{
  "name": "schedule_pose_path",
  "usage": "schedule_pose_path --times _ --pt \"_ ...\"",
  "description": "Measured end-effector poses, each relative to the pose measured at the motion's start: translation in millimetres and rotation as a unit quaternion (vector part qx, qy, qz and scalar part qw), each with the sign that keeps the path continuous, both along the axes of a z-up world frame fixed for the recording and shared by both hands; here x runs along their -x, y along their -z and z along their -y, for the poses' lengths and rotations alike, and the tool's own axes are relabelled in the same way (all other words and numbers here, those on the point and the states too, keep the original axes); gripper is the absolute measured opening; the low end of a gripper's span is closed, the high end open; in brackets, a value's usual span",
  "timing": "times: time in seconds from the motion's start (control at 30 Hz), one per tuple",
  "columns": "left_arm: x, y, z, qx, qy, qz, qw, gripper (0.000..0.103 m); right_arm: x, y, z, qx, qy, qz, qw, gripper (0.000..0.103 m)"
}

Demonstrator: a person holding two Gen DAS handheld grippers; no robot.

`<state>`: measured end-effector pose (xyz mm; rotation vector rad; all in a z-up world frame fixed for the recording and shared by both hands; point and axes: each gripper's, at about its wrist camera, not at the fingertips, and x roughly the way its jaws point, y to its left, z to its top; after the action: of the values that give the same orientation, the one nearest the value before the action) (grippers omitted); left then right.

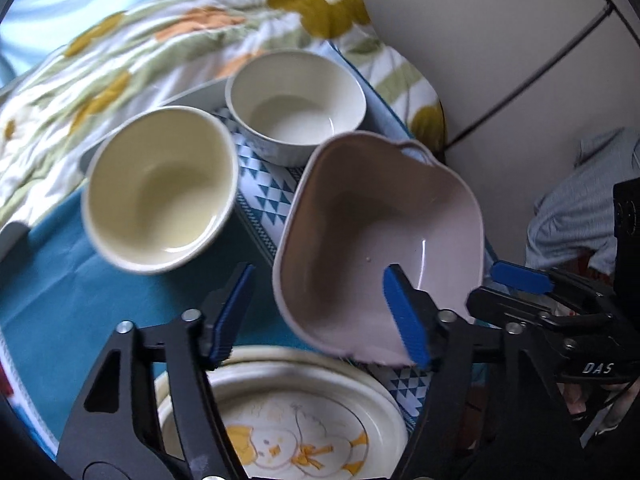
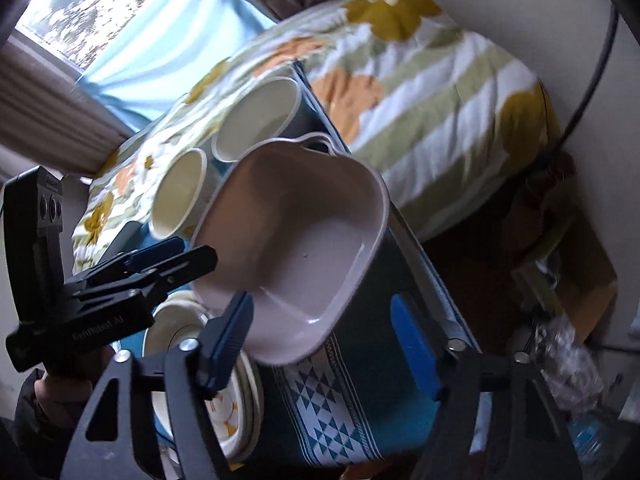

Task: Organize plates and bowls
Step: 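Reach both grippers to the mauve square bowl and grasp its rim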

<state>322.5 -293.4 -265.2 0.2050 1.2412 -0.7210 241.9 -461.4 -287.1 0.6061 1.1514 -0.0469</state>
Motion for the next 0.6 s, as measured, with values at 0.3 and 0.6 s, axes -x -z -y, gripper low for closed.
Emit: schedule_pose_path --times 0.3,0.6 --pt "-27 21 24 -0.021 0.048 -0.008 0.9986 0.034 -13 25 2 -0.009 0.044 -0.026 0.999 0.040" --pt "-35 29 25 -0.056 0.052 -0.002 0.9971 0.008 -20 33 7 0.006 0.059 -0.035 0.998 0.015"
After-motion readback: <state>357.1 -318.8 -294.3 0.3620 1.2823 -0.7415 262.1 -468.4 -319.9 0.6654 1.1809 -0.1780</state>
